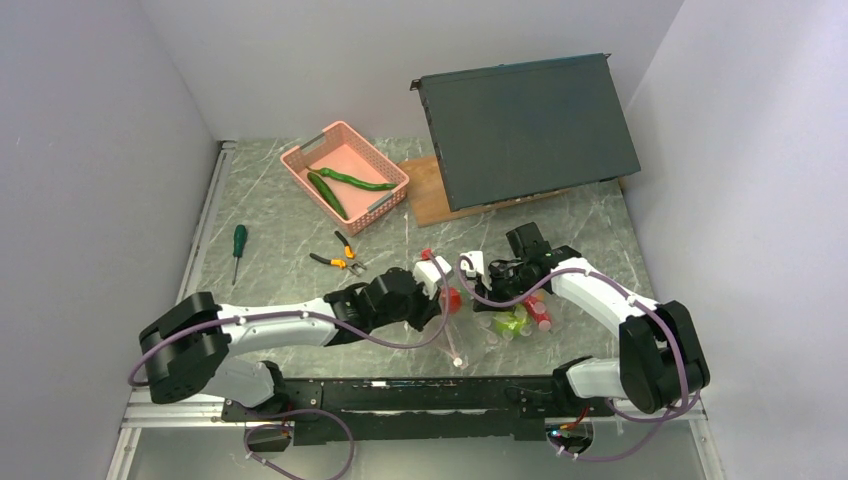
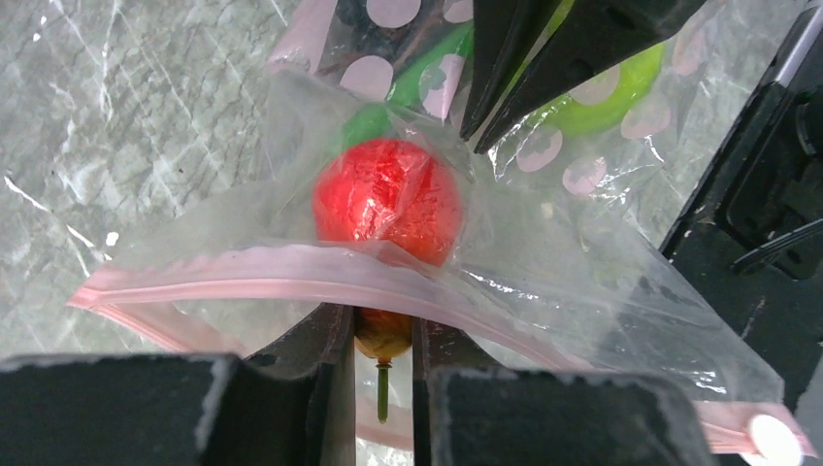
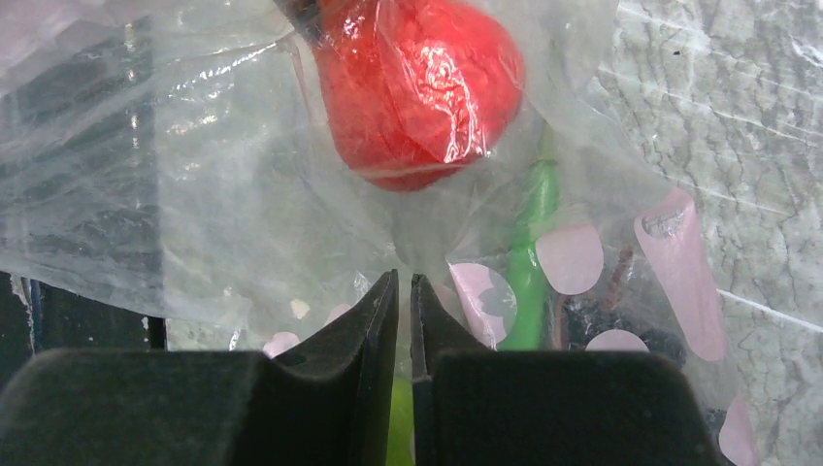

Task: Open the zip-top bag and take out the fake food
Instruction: Pick up the fake vegetable from the zipper food storage bag.

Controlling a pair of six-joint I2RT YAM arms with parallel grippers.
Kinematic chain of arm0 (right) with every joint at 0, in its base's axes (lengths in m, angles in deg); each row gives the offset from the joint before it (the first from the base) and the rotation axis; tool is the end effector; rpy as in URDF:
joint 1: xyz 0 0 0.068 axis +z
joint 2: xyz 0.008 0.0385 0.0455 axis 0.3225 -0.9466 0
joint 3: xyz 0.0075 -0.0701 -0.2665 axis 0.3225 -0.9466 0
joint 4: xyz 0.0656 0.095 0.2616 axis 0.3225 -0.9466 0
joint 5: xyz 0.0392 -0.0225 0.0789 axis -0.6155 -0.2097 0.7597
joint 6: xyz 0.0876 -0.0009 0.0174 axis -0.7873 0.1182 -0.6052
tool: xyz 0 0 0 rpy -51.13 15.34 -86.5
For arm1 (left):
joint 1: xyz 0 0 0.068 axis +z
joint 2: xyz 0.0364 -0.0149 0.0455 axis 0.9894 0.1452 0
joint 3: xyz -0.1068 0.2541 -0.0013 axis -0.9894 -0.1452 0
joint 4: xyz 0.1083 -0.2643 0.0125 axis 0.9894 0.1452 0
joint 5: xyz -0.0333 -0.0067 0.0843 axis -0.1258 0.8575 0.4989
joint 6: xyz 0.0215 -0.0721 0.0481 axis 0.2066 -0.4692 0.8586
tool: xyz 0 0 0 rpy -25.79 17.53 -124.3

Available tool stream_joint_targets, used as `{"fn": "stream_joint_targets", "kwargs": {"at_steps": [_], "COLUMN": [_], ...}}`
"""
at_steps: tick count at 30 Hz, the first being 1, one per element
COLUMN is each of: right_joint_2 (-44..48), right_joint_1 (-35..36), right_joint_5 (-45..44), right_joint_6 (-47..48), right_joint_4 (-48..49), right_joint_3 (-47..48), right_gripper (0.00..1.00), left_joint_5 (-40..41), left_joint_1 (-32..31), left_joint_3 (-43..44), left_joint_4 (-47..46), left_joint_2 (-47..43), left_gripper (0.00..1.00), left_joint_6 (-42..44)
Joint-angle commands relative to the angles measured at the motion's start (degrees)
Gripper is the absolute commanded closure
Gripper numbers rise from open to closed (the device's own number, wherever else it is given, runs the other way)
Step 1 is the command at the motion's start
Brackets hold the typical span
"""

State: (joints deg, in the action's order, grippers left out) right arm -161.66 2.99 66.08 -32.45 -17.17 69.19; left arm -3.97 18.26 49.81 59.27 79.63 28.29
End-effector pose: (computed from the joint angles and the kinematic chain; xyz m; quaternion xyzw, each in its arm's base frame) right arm 0.2159 0.1465 0.1454 -0.6222 0.6673 0.3086 0.2690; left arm 0.1621 -0.3119 0.1744 0.3552 0.7847 -0.2886 0.4180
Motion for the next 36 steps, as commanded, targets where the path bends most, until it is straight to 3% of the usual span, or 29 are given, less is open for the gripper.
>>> {"fn": "stream_joint_targets", "kwargs": {"at_steps": [1, 11, 36], "right_joint_2": [1.53, 1.98, 3.11], "right_joint_1": [0.14, 0.16, 0.10], "right_joint_5": [1.93, 1.74, 1.68], "right_joint_6": [1.34, 1.50, 1.58], "right_joint_4": [-0.41, -0.37, -0.63], "right_joint_3": [0.99, 0.86, 0.97], "right_gripper": [0.88, 0.88, 0.88], "left_joint_5": [-3.09, -14.09, -16.03], "left_joint_1": [1.73, 8.58, 12.57], "left_joint_3": [-1.97, -6.15, -12.95], "left_joint_4": [0.63, -0.39, 16.29], "left_joint_2": [-4.26, -7.90, -28.24], "left_gripper": [1.00, 1.00, 1.00], "left_joint_6": [-7.15, -17.39, -14.58]}}
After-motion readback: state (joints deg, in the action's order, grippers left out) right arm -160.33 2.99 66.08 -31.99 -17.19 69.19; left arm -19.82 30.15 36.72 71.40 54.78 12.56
